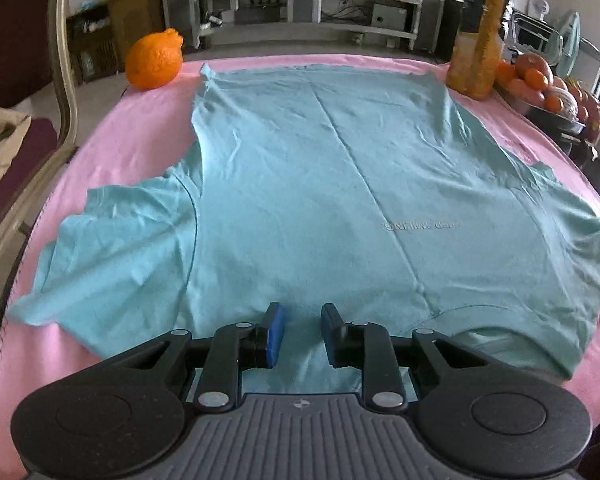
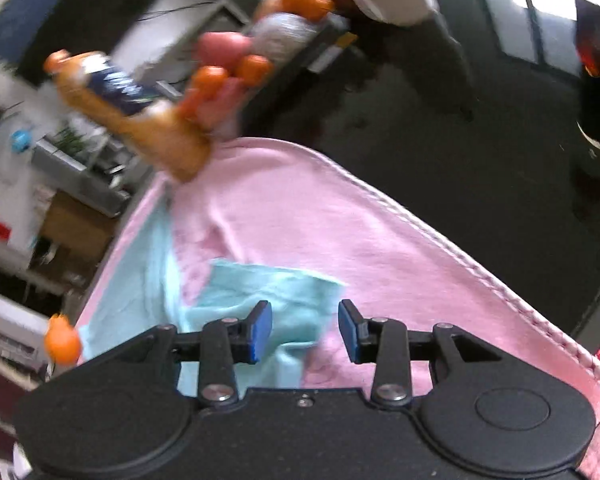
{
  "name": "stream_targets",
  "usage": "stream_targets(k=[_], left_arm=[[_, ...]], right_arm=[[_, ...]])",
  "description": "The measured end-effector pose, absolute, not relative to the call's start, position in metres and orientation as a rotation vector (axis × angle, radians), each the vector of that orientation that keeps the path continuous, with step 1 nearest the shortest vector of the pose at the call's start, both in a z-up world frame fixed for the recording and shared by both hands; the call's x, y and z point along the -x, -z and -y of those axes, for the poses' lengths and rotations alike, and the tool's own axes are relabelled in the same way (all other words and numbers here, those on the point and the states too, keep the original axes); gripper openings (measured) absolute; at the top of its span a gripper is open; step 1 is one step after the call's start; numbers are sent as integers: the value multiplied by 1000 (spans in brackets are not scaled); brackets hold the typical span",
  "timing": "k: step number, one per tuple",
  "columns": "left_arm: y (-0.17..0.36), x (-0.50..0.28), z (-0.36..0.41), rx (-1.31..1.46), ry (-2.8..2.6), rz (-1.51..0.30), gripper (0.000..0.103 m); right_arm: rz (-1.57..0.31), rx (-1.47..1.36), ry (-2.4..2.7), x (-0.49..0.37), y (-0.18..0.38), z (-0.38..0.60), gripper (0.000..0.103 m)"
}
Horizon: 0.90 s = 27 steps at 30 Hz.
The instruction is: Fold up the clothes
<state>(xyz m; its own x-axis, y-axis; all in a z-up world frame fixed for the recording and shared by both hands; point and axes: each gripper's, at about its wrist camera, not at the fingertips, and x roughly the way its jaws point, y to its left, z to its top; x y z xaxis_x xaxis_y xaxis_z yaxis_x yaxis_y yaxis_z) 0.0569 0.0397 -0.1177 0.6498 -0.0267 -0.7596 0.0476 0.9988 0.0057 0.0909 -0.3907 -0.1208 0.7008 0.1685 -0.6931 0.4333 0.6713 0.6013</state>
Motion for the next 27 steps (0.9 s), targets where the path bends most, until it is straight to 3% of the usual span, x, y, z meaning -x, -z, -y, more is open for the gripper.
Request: stream_targets(k=[5,6,7,8,12,15,18,20,27], left_arm=[[119,-55,-37,-60,51,-849,24],[119,-55,-37,-68,51,-848,24],[119,-55,-36,-75,50,-848,24],[119,-55,-36,-82,49,-848,24],[117,-54,-32,-111,30,-860,23],[109,-52,-27,-126,10,-857,14],[90,-43,-10,-139,50,-815,15],[77,-39,6,-132,103,-796,16],[75,-45,80,-70,374,-847,16]], right_arm=[[-809,-836,213,-107,132,392,34],[-802,-822,207,-111,132,391,28],[-802,-818,190,-113,133,391,5],[-800,-814,187,-114,134,391,2],[-763,-786,259,-106,128,399,2],[-786,-799,260,-105,132,403,2],[-790,-855,227,-99,132,408,8],[-775,-939,223,-91,134,416,29],[-768,-1176,205,-75,150,434,29]])
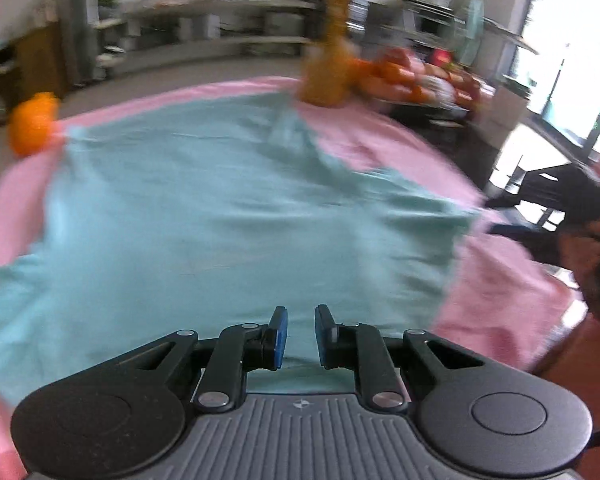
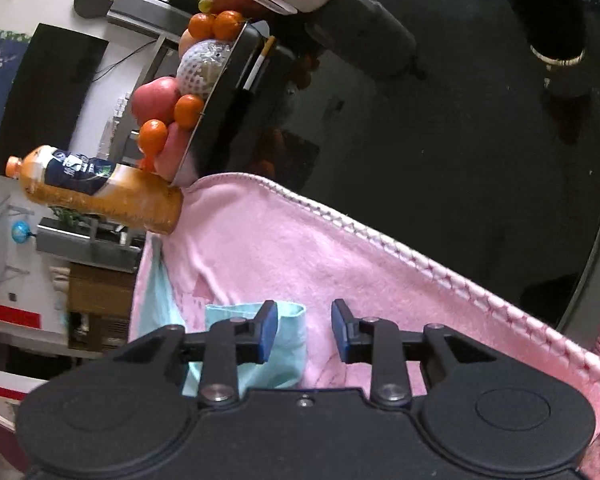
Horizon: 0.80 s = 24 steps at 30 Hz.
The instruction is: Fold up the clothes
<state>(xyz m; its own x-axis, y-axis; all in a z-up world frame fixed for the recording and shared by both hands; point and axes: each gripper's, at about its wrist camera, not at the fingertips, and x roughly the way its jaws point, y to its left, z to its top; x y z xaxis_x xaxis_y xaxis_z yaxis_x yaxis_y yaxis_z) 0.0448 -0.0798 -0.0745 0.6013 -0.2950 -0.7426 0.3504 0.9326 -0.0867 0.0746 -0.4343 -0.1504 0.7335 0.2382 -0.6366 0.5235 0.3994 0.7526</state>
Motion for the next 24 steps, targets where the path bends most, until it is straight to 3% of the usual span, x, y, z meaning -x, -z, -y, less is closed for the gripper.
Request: stream_targets(k=[10,15,17,19,21,22,23,24], left_arm=[[117,-41,129,-183,550,-965,15],[109,-35,131,-234,573,-948,15],[98,-32,122,-221,546,-942,23],[86,-29,109,-205,498,-950,24],[77,-25,88,-183,423,-956,25],[74,-22,76,-169,384,-954,25],[73,-18,62,-150,348,-947,26],[73,-14,49,-132,314,-939,26]], right_arm=[[-830,-1105,164,-81,146,429,29],[-833,-1080,155,-88,146,424,29],[-836,-1061,149,-91,145,420,29],[-835,-1040,151,-94,144,417,28],[-833,-1010,160,-95,143,414,21],[-837,-977,171,-97,143,412,9],[-841,-938,178,-98,141,408,3],[-837,-900,182,-99,139,404,3]])
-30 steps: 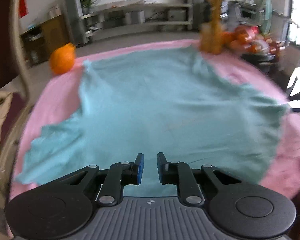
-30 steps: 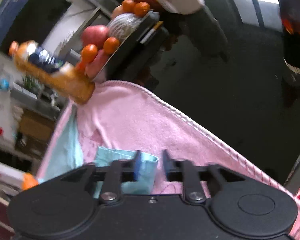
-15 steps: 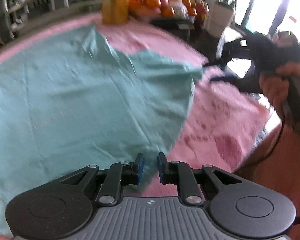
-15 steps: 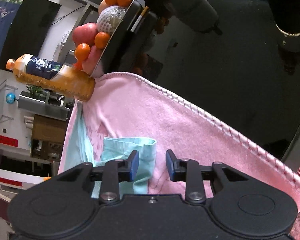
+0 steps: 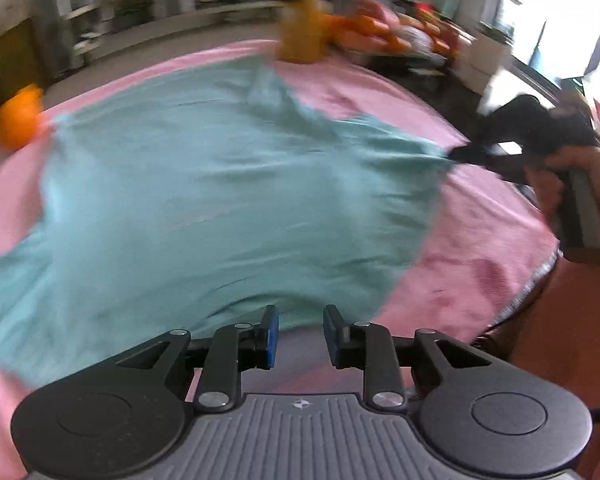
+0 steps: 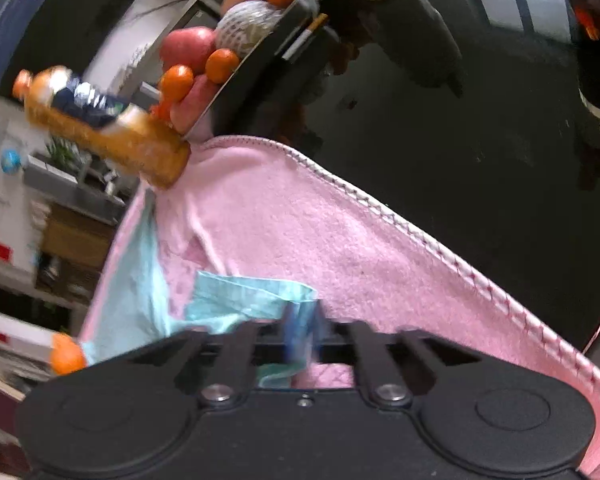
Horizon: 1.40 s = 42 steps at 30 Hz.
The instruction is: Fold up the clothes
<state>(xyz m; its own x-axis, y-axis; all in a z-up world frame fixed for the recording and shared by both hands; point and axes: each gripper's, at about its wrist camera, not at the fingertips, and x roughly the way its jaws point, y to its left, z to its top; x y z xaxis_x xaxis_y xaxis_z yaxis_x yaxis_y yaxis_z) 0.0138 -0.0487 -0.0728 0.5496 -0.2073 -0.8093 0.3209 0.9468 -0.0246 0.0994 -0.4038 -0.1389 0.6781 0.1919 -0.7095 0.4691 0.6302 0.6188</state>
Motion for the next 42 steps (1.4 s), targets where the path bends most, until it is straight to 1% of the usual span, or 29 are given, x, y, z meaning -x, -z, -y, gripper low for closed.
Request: stream_targets(k=[5,10,13,17,20,23,25,26,27,29,30,32,34,35,37,39,42], left_arm=[[89,-4,-3,12,186,-942,25],[95,-6,-21,89,156,-935,25],[89,-2,-25,74,136,-887,25],[84,-1,-35,137,151,-865,25],[85,-1,-39,139,132,-855,25],[87,-1,-40,136,119,-858,25],[88,-1,-40,134,114,-862,25],[89,-1,-40,135,112,-864,25],[89,-1,-41,137,112,-863,25],[90,-2,-41,143,110,-862,25],[90,-2,-42,148,111,-862,25],[91,-4,-42,163,114,-864,25],[92,-4,-41,167,116,-866,25],[92,-4,-41,168,117,-867,25],[94,-5,-41,166,116,-873,25],[95,-5,-41,170,115,-877,25],[97,-7,-42,181,109,-886,25]], right_arm=[[-771,-708,176,-100,122,380,3],[-679,-545,136,-91,93,347,3],[-637,-420,64,-86,72,316,3],[-611,-157,-70,-77,57,253,3],[-596,78,-177,-64,62,201,3],[-588,339,-282,-47,80,154,3],[-630,485,-337,-40,96,132,3],[-661,540,-360,-37,103,124,6],[-688,560,-376,-35,106,122,6],[-716,506,-385,-32,101,132,13],[-725,444,-387,-32,94,142,14],[-728,250,-355,-35,76,173,17],[-714,29,-263,-40,61,214,22],[-723,-80,-210,-45,60,235,22],[-770,-342,-107,-57,67,279,22],[-822,-531,-68,-61,81,310,22],[-900,-683,-29,-63,105,330,24]])
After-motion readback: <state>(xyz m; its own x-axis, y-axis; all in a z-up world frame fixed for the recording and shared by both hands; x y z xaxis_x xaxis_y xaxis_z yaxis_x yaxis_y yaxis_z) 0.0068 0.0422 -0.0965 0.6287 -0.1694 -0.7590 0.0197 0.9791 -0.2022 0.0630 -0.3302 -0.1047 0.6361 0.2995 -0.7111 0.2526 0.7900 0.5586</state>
